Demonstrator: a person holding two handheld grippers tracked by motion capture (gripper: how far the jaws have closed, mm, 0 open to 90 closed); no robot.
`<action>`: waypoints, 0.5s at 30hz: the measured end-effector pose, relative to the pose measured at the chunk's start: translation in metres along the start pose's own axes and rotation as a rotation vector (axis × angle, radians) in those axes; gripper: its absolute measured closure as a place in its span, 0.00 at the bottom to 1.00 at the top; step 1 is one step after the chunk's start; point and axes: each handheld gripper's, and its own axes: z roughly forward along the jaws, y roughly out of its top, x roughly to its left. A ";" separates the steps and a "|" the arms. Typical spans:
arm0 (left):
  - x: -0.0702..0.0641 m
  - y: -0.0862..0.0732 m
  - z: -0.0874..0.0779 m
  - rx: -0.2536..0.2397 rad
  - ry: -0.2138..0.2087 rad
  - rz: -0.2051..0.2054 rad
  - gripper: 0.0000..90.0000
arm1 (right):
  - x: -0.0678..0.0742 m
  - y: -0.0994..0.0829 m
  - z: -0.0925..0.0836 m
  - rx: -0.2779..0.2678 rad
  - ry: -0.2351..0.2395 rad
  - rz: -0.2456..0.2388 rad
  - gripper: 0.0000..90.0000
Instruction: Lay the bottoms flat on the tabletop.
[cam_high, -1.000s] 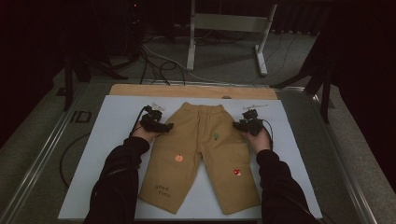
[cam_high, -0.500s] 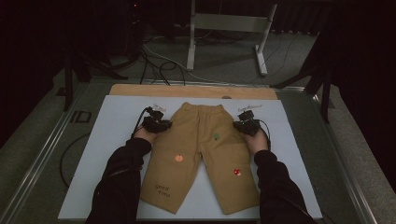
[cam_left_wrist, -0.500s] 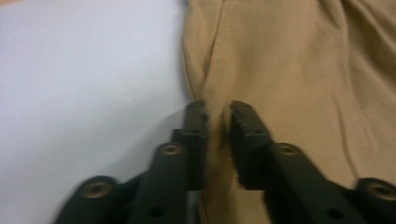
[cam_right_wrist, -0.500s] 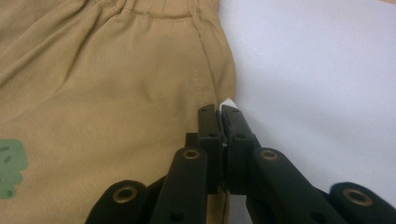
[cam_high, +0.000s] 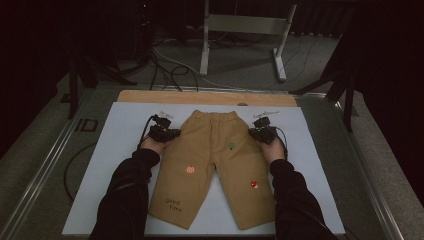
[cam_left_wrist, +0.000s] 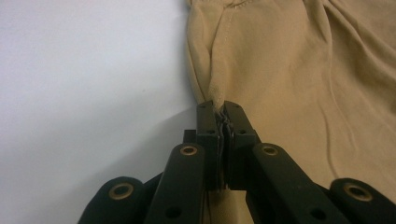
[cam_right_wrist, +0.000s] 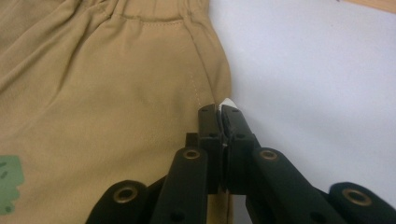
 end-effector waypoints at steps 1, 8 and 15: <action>0.000 0.000 0.000 0.000 0.000 0.000 0.97 | 0.000 0.000 0.000 0.000 0.000 0.000 0.98; 0.009 -0.001 -0.011 -0.001 0.023 0.003 0.97 | 0.008 0.015 0.007 0.003 -0.010 -0.022 0.98; 0.014 -0.002 -0.016 -0.010 0.030 0.007 0.97 | 0.008 0.023 0.012 0.003 -0.022 -0.032 0.98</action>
